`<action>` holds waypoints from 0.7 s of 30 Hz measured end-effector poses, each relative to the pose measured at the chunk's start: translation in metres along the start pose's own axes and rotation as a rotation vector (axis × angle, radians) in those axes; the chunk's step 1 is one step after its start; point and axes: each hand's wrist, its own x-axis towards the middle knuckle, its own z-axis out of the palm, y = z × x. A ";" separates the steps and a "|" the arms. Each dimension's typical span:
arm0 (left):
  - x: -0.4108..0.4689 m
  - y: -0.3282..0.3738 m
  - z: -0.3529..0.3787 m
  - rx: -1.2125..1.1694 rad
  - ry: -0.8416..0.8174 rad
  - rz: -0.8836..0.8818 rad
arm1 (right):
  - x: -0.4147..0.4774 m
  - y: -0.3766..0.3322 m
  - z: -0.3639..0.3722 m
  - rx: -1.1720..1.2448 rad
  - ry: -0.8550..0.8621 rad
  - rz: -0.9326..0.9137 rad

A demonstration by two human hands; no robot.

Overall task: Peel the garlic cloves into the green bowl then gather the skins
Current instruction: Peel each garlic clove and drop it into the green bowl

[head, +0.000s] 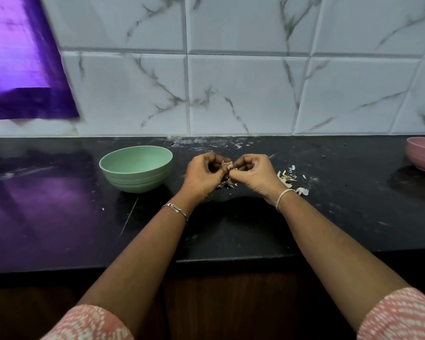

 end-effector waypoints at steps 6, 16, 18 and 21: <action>0.001 -0.003 0.001 0.021 -0.006 0.006 | 0.001 0.002 0.001 -0.021 0.002 0.004; 0.001 -0.004 -0.001 -0.033 -0.043 -0.019 | 0.000 0.003 0.001 0.019 -0.019 0.017; 0.001 -0.005 -0.002 -0.053 -0.051 -0.031 | -0.001 0.002 0.001 0.016 -0.023 0.012; 0.002 -0.005 -0.005 -0.128 -0.005 -0.056 | -0.003 0.000 -0.002 0.072 -0.042 0.009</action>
